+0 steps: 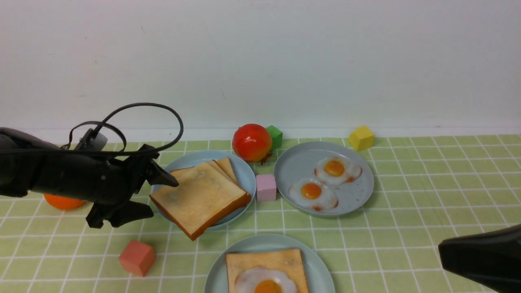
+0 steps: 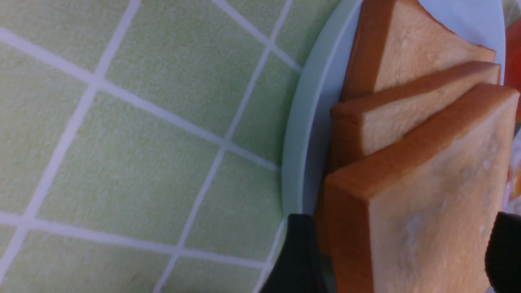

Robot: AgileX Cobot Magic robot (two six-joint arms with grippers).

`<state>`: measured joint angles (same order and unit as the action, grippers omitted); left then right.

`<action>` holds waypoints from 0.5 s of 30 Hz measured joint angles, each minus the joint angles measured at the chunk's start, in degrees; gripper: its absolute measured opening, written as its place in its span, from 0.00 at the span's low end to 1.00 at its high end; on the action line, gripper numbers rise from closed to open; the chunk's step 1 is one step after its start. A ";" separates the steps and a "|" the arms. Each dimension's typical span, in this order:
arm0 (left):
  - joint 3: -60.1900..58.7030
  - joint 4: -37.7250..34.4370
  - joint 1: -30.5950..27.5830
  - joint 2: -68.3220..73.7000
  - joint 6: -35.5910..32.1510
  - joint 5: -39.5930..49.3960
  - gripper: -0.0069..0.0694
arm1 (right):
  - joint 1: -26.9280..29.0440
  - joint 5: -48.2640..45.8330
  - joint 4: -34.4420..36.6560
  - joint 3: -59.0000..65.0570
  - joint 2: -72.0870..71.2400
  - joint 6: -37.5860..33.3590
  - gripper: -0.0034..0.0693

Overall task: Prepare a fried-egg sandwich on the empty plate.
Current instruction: Use the left arm to grab a slice of bread

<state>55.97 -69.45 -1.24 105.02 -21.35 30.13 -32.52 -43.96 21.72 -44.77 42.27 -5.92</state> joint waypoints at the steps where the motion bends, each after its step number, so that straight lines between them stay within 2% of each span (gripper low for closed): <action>1: 0.00 -1.47 0.00 0.57 -1.29 -0.10 0.83 | 0.00 0.08 0.29 0.00 0.00 0.00 0.04; 7: 0.12 -7.95 0.00 2.67 -6.84 -0.26 0.73 | 0.00 0.25 1.61 0.00 0.00 0.00 0.05; 10: 0.16 -9.83 0.00 2.96 -10.75 -0.33 0.59 | 0.00 0.25 1.96 0.00 0.00 0.00 0.05; 11: 0.16 -9.92 0.00 2.96 -10.97 -0.33 0.58 | 0.00 0.25 2.01 0.00 0.00 0.00 0.05; 12: 0.16 -9.93 0.00 2.98 -12.54 -0.33 0.49 | 0.00 0.25 2.28 0.00 0.00 0.00 0.05; 13: 0.16 -9.98 0.00 2.98 -12.82 -0.33 0.48 | 0.00 0.25 2.41 0.00 0.00 0.00 0.05; 14: 0.16 -10.04 -0.04 2.86 -13.26 -0.33 0.38 | 0.00 0.27 2.66 0.00 0.00 0.00 0.05; 15: 0.16 -9.90 -0.06 2.57 -13.46 -0.33 0.33 | 0.00 0.27 2.80 0.00 0.00 0.00 0.05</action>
<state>56.13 -79.35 -1.30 107.59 -34.81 29.80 -32.52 -43.70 24.52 -44.77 42.27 -5.92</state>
